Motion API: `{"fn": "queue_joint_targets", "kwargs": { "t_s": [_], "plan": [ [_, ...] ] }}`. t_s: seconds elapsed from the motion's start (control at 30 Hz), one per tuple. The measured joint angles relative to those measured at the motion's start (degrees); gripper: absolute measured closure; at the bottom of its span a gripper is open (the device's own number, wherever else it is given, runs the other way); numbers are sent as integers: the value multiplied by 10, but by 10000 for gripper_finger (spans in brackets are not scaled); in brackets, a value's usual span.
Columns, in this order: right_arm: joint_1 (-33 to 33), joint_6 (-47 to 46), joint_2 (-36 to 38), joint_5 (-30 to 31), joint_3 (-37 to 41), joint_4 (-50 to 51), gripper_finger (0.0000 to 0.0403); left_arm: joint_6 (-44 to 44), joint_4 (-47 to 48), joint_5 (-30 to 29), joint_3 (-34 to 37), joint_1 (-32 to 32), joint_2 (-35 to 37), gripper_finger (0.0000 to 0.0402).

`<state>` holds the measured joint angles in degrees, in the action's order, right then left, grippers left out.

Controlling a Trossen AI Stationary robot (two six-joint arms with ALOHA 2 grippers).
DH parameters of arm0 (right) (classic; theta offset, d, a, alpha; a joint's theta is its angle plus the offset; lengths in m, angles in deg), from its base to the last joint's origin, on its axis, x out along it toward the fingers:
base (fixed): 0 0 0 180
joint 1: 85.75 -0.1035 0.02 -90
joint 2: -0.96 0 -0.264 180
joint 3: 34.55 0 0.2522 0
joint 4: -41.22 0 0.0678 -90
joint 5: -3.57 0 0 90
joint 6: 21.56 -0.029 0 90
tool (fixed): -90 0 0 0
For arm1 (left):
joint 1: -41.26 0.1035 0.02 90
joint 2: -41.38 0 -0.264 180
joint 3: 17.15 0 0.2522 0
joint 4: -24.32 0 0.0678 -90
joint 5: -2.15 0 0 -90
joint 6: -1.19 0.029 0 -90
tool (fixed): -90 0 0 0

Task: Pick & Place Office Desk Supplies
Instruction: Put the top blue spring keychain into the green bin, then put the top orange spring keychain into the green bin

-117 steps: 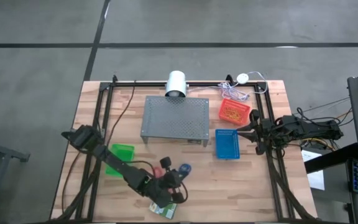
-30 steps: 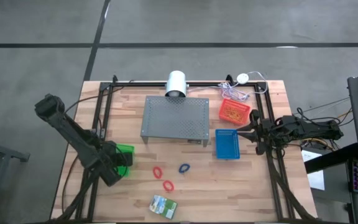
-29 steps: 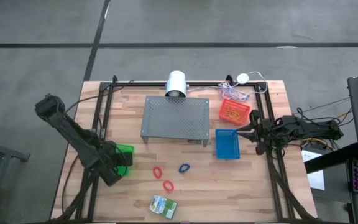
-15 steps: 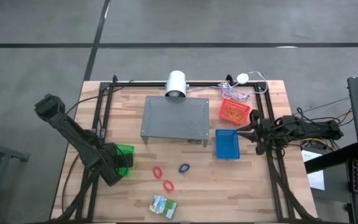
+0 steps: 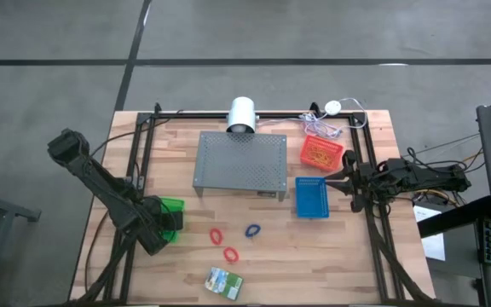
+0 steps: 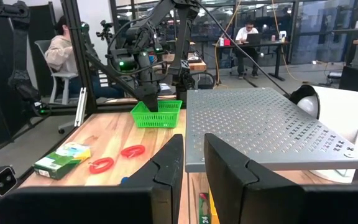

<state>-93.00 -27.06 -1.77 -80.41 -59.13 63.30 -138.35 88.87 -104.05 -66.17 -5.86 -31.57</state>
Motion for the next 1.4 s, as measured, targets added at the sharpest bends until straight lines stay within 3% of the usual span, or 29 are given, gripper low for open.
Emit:
{"fn": "queue_joint_targets", "kwargs": {
  "t_s": [0.37,0.63,0.83,1.1,1.4],
  "plan": [
    [0,1,0,0,0,0,339,5,75,-2,-51,0,0,247],
    [0,1,0,0,0,0,339,52,160,-68,-128,4,0,248],
    [0,0,0,0,0,0,339,102,158,-78,-146,41,-12,247],
    [0,0,0,0,0,0,339,248,152,-104,-206,104,-79,241],
    [0,-1,0,0,0,0,339,464,103,-246,-270,116,-161,241]
  ]
}}
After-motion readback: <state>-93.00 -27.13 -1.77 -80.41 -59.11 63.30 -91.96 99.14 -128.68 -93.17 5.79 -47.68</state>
